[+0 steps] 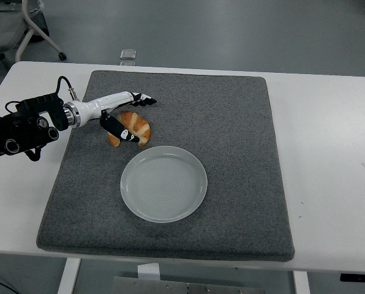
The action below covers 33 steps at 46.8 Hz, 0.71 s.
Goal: Place the bread on the plate
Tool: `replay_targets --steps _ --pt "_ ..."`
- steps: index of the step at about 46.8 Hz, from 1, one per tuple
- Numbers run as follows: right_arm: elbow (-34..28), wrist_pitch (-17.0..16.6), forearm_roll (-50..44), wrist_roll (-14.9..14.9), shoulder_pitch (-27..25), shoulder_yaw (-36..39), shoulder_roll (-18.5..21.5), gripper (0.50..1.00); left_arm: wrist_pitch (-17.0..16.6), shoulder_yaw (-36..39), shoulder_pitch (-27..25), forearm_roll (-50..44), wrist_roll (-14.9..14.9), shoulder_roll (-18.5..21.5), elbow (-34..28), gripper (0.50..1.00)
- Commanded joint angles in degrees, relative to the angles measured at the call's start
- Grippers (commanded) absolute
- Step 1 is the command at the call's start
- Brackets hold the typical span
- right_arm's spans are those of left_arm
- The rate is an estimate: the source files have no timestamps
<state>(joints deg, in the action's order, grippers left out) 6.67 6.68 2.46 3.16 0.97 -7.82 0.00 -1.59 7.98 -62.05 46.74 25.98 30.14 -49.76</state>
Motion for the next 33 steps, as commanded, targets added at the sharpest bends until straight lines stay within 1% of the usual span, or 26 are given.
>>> replay_targets --steps 1,5,7,10,11,15,16,17,19,20,21,23,25,33 --pt "0.0 0.0 0.0 0.0 0.0 0.0 0.0 0.930 0.0 -0.1 0.3 -0.1 0.1 0.0 0.0 0.958" --pt "0.0 0.0 0.0 0.0 0.0 0.0 0.0 0.930 -0.4 -0.2 0.8 -0.1 0.3 0.1 -0.2 0.958" --pt "0.0 0.0 0.0 0.0 0.0 0.0 0.0 0.930 -0.5 -0.2 0.9 -0.1 0.3 0.2 -0.2 0.945" --pt "0.0 0.0 0.0 0.0 0.0 0.0 0.0 0.930 -0.8 -0.2 0.9 -0.1 0.6 0.4 -0.2 0.941" --pt "0.0 0.0 0.0 0.0 0.0 0.0 0.0 0.930 -0.8 -0.2 1.0 -0.1 0.6 0.4 -0.2 0.930" --pt "0.0 0.0 0.0 0.0 0.0 0.0 0.0 0.930 -0.8 -0.1 1.0 -0.1 0.8 0.6 -0.2 0.853" --pt "0.0 0.0 0.0 0.0 0.0 0.0 0.0 0.930 -0.8 -0.1 1.0 -0.1 0.7 0.6 -0.2 0.829" --pt "0.0 0.0 0.0 0.0 0.0 -0.1 0.0 0.930 -0.8 -0.1 1.0 -0.1 0.8 0.6 -0.2 0.795" --pt "0.0 0.0 0.0 0.0 0.0 -0.1 0.0 0.930 -0.8 -0.1 0.9 -0.1 0.8 0.7 -0.3 0.763" --pt "0.0 0.0 0.0 0.0 0.0 0.0 0.0 0.930 -0.7 -0.1 0.9 -0.1 0.8 0.7 -0.4 0.735" --pt "0.0 0.0 0.0 0.0 0.0 0.0 0.0 0.930 -0.7 0.0 0.9 -0.1 0.8 0.7 -0.4 0.699" --pt "0.0 0.0 0.0 0.0 0.0 0.0 0.0 0.930 -0.7 0.2 0.8 -0.1 0.8 0.7 -0.4 0.588" --pt "0.0 0.0 0.0 0.0 0.0 0.0 0.0 0.930 -0.7 0.3 0.7 0.0 0.8 0.7 -0.4 0.500" --pt "0.0 0.0 0.0 0.0 0.0 0.0 0.0 0.930 -0.7 -0.2 0.4 -0.1 0.8 1.1 -0.3 0.500"
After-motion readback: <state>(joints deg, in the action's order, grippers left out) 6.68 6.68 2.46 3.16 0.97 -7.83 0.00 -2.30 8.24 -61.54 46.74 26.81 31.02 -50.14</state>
